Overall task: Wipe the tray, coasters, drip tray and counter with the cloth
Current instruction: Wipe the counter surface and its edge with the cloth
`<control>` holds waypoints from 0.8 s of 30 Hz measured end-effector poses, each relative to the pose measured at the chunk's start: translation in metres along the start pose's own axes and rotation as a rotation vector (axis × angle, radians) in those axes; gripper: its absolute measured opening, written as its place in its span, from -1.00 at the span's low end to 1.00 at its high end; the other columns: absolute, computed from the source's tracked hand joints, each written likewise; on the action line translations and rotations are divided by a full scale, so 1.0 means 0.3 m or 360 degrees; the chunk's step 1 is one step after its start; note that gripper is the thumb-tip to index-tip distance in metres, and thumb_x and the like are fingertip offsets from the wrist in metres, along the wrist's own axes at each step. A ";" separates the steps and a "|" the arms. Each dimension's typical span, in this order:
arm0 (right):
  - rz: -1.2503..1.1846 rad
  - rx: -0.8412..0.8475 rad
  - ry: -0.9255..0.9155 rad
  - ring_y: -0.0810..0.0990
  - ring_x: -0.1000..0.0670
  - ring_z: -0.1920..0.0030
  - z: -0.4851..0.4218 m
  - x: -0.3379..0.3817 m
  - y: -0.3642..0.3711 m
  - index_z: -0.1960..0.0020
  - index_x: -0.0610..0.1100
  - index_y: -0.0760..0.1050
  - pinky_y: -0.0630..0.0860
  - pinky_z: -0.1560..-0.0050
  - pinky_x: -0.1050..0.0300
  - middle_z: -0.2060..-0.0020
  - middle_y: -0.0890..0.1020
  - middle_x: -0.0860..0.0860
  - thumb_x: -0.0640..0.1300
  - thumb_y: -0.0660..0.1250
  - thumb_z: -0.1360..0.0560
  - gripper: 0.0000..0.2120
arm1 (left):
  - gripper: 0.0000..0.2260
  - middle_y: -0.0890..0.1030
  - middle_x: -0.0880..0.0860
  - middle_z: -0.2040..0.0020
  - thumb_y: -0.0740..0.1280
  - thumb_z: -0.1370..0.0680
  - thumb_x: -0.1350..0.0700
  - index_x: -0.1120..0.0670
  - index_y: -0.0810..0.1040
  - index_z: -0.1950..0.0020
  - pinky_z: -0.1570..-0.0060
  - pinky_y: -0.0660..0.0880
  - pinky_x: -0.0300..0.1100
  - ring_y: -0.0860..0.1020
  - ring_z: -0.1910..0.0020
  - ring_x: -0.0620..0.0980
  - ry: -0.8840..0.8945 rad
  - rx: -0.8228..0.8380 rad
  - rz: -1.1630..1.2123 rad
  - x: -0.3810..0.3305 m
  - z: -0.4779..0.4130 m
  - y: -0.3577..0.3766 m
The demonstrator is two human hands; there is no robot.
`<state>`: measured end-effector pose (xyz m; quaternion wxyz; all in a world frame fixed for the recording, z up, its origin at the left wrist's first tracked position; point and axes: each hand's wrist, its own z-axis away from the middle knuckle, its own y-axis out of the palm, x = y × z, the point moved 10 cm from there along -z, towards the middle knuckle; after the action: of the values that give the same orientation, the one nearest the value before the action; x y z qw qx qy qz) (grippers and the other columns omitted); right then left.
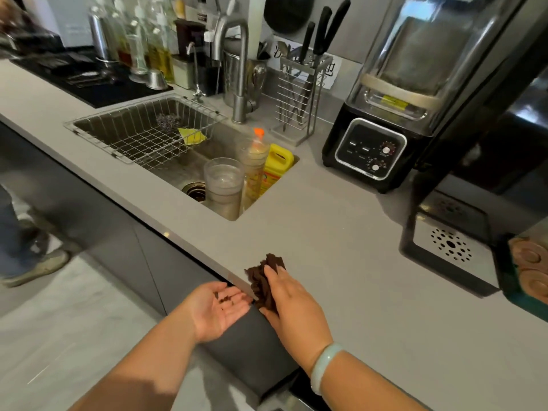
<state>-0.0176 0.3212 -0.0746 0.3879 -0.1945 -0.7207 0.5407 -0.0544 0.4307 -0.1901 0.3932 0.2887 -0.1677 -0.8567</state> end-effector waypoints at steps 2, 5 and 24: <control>-0.0007 0.0010 -0.0034 0.11 -0.05 -0.51 -0.068 0.046 0.028 -0.52 -0.07 0.03 -0.07 -0.42 0.24 -0.51 0.16 -0.13 -0.06 0.24 -0.57 -0.39 | -0.73 0.59 0.26 0.10 0.11 -0.64 0.15 0.32 0.50 0.00 -0.05 0.54 0.06 0.56 -0.03 0.20 0.0031 -0.0023 -0.0026 -0.052 0.003 -0.024; -0.0012 0.0017 -0.0043 0.09 -0.08 -0.51 -0.159 0.103 0.062 -0.53 -0.08 0.01 0.01 -0.45 0.18 -0.51 0.14 -0.15 -0.09 0.23 -0.58 -0.38 | -0.71 0.61 0.21 0.32 0.11 -0.63 0.15 0.27 0.50 0.15 0.18 0.63 0.01 0.59 0.20 0.15 0.0056 -0.0026 -0.0038 -0.116 -0.005 -0.055; -0.2949 -0.0062 0.1033 0.62 -0.17 -0.04 -0.013 0.026 -0.047 -0.19 -0.29 0.51 0.50 -0.03 0.00 -0.13 0.59 -0.28 -0.41 0.25 -0.36 -0.60 | -0.74 0.60 0.16 0.40 0.19 -0.57 0.18 0.23 0.54 0.26 0.49 0.56 -0.19 0.59 0.52 0.06 -0.0313 0.0254 -0.0207 0.035 0.146 0.107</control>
<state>-0.0173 0.3243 -0.0583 0.8346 0.3025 -0.4551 -0.0693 -0.0689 0.4050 -0.1433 0.2942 0.2441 -0.2541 -0.8884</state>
